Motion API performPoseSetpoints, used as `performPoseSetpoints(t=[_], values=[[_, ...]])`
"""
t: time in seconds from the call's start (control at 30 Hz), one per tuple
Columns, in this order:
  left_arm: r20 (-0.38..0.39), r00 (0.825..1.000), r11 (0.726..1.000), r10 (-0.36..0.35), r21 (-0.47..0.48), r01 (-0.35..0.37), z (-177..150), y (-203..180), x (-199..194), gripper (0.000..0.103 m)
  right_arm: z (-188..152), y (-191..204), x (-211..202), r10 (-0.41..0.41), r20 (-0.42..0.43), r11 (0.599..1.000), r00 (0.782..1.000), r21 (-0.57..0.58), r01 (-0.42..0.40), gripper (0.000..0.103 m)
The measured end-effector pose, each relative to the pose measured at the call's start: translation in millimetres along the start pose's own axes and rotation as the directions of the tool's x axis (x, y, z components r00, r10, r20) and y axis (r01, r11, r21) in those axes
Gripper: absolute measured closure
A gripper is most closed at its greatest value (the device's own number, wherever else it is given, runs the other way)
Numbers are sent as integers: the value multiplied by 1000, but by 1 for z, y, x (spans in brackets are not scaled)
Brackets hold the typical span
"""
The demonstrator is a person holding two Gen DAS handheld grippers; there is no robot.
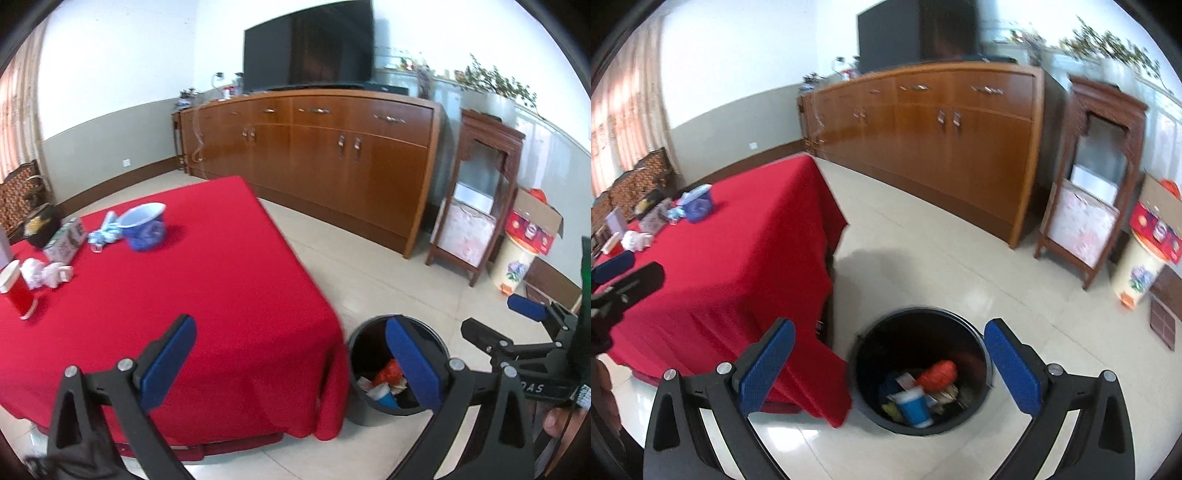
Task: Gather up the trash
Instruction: 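Move both tools back toward the cups on the table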
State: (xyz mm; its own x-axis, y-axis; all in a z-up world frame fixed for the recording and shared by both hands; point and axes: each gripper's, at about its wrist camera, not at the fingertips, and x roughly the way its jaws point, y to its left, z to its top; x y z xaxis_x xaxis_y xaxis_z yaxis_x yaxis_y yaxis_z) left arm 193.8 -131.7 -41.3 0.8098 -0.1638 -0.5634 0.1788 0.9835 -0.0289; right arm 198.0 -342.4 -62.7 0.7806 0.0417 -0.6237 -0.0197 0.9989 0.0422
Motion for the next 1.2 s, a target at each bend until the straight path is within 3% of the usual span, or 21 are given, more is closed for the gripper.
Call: performPoseSetpoints(t=[0.37,0.6,0.87,1.07,1.2], values=[[53,983,980,176,-104,-170,-7,88,-27,0,29,96,-7,120,35,987,992,-111,-115,0],[69,946,934,317,-198,-298,-18,162,-45,0,46,152,7,194,2,970,981,-149,-191,0],[43,921,892,386,-273,-361,-29,230,-54,0,49,237,27,280,-50,922,959,-262,-283,0],[-18,892,848,452,-300,-436,-36,282,-49,0,60,274,53,272,-91,920,958,-267,-287,0],[-34,882,833,470,-312,-456,-38,306,-42,0,70,293,69,276,-98,912,956,-286,-293,0]])
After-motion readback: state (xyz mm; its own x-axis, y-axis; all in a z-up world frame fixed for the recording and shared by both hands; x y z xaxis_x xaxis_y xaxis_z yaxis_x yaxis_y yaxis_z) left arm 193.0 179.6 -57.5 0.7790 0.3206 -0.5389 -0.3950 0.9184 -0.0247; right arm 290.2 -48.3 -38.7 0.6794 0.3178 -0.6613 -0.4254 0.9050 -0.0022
